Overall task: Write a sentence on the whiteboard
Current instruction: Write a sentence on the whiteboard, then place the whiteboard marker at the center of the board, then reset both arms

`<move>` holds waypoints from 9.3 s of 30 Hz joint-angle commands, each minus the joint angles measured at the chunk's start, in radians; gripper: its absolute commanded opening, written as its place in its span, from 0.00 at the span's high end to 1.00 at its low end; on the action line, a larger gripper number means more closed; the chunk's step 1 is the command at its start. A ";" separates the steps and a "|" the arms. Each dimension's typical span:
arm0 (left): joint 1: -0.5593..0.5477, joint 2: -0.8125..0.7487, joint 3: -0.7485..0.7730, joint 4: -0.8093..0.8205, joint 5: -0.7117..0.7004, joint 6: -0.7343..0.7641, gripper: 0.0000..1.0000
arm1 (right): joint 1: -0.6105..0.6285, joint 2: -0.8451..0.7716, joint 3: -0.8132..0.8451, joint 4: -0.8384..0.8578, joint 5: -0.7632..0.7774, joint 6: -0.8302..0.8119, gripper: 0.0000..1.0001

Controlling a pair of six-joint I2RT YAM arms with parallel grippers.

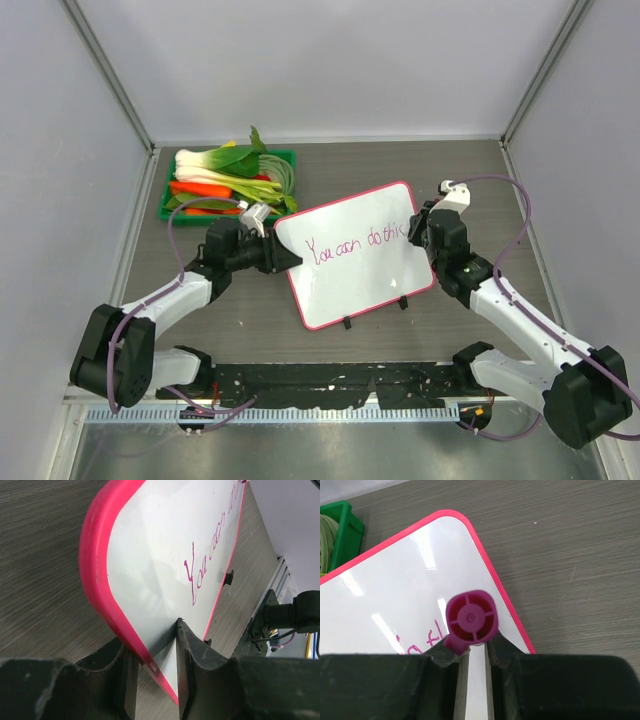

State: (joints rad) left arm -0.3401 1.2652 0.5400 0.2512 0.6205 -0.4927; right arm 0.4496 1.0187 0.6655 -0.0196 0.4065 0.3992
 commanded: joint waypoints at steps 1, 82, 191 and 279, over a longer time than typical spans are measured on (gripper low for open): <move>0.012 0.031 -0.032 -0.061 -0.219 0.183 1.00 | 0.000 -0.012 -0.026 -0.023 -0.037 0.016 0.99; 0.010 -0.021 -0.055 -0.058 -0.260 0.178 0.86 | -0.095 -0.203 0.006 -0.140 -0.207 0.096 0.99; 0.012 -0.455 -0.264 0.019 -0.492 0.137 0.00 | -0.097 -0.172 -0.020 -0.292 -0.658 0.357 0.01; 0.012 -0.685 -0.081 -0.188 -0.752 0.069 0.00 | -0.094 -0.416 -0.287 0.154 0.104 -0.180 0.01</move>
State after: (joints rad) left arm -0.3317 0.5732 0.4194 0.0181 -0.1310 -0.4824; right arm 0.3576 0.5697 0.3794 0.0162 0.3737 0.3374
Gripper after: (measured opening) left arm 0.994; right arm 0.993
